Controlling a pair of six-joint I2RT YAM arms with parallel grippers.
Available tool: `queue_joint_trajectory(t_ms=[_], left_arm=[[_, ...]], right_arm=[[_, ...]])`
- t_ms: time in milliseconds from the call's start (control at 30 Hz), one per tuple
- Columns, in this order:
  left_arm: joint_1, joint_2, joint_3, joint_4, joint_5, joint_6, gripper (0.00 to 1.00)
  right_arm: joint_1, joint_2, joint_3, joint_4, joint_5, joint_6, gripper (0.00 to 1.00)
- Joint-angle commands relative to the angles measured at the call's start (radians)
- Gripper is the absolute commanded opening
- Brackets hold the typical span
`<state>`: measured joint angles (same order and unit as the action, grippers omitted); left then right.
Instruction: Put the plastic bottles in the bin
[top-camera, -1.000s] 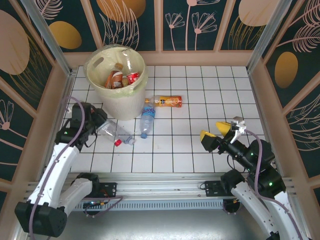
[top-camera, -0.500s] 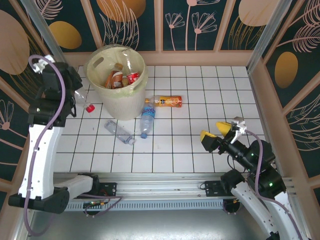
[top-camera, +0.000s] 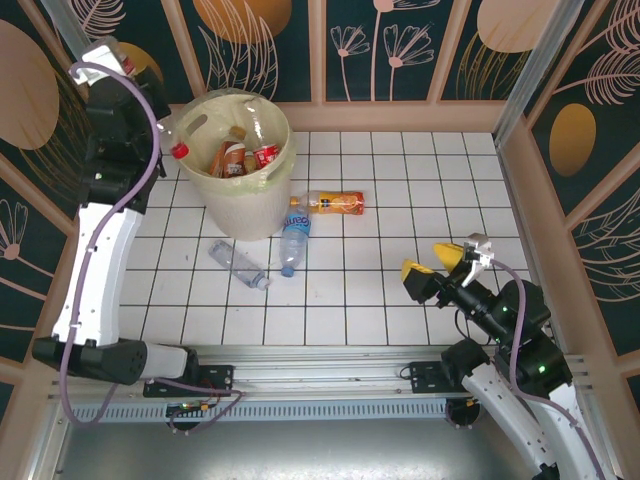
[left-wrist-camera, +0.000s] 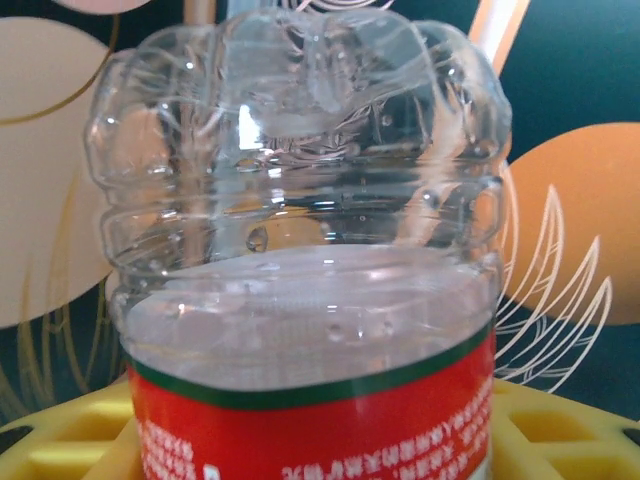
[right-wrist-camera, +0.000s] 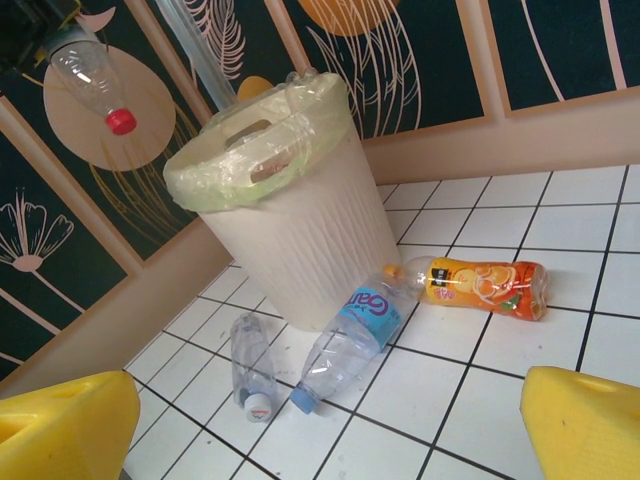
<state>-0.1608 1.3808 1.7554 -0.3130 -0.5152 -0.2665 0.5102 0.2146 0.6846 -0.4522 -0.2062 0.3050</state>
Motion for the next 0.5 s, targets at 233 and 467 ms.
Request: queue_joint_trajectory(t_ms=[233, 467], left_arm=[[-0.002, 0.134, -0.051, 0.348, 0.162, 0.104, 0.6], [-0.017, 0.213, -0.084, 0.416, 0.199, 0.089, 0.6]], right_arm=[[-0.002, -0.011, -0.01, 0.011, 0.024, 0.01, 0.98], [-0.002, -0.012, -0.01, 0.011, 0.03, 0.009, 0.98]])
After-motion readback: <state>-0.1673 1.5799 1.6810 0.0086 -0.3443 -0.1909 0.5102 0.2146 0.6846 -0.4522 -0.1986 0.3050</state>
